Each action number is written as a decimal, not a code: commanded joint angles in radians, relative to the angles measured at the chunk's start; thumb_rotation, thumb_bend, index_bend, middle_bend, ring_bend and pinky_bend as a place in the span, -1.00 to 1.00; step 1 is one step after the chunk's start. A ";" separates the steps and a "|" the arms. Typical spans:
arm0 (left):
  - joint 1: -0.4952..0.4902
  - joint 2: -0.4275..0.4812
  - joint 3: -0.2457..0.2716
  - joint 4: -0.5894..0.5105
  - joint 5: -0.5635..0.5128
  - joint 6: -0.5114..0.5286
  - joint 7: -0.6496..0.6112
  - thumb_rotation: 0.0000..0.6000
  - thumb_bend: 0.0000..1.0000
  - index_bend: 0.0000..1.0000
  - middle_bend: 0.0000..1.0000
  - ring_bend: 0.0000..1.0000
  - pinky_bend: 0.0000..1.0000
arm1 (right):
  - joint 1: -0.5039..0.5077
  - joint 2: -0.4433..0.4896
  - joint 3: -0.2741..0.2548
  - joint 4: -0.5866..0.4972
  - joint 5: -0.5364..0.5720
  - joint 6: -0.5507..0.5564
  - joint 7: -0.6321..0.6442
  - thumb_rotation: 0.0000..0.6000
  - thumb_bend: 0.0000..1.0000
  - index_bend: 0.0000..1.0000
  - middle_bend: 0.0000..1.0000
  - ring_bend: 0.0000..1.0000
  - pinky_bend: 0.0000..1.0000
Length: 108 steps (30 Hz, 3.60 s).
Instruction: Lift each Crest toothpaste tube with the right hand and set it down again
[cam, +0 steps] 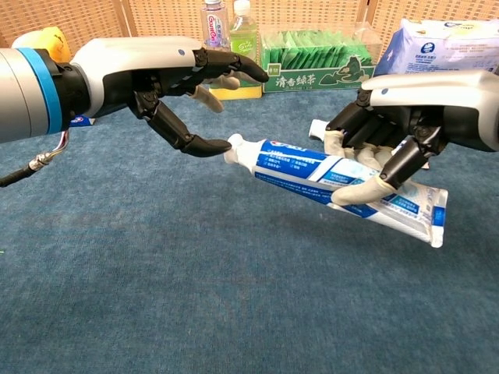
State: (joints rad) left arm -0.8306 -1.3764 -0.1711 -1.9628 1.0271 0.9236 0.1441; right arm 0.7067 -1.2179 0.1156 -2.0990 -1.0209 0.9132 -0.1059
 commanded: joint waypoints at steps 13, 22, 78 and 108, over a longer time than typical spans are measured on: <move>0.017 0.018 0.004 0.010 -0.002 0.009 -0.016 1.00 -0.39 -0.81 -0.94 -1.00 -0.74 | -0.019 0.045 0.012 -0.025 -0.064 -0.048 0.117 1.00 -0.08 0.70 0.42 0.35 0.46; 0.014 -0.002 -0.003 0.022 0.010 0.006 -0.029 1.00 -0.39 -0.81 -0.94 -1.00 -0.74 | -0.026 0.061 0.018 -0.046 -0.117 -0.073 0.184 1.00 -0.08 0.70 0.42 0.36 0.46; 0.472 0.345 0.093 -0.135 0.231 0.427 -0.120 1.00 -0.39 -0.81 -0.92 -1.00 -0.77 | -0.228 0.160 -0.104 0.435 -0.425 0.028 0.552 0.59 -0.50 -0.45 -0.46 -0.80 -0.63; 0.506 0.334 0.094 -0.030 0.275 0.399 -0.058 1.00 -0.39 -0.59 -0.83 -1.00 -0.81 | 0.053 -0.249 0.141 0.499 0.234 0.067 -0.305 1.00 -0.54 -0.59 -0.60 -0.77 -0.50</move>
State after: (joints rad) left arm -0.3242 -1.0412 -0.0765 -1.9941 1.3026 1.3241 0.0870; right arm 0.7270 -1.4296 0.2408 -1.6374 -0.8311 0.9835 -0.3706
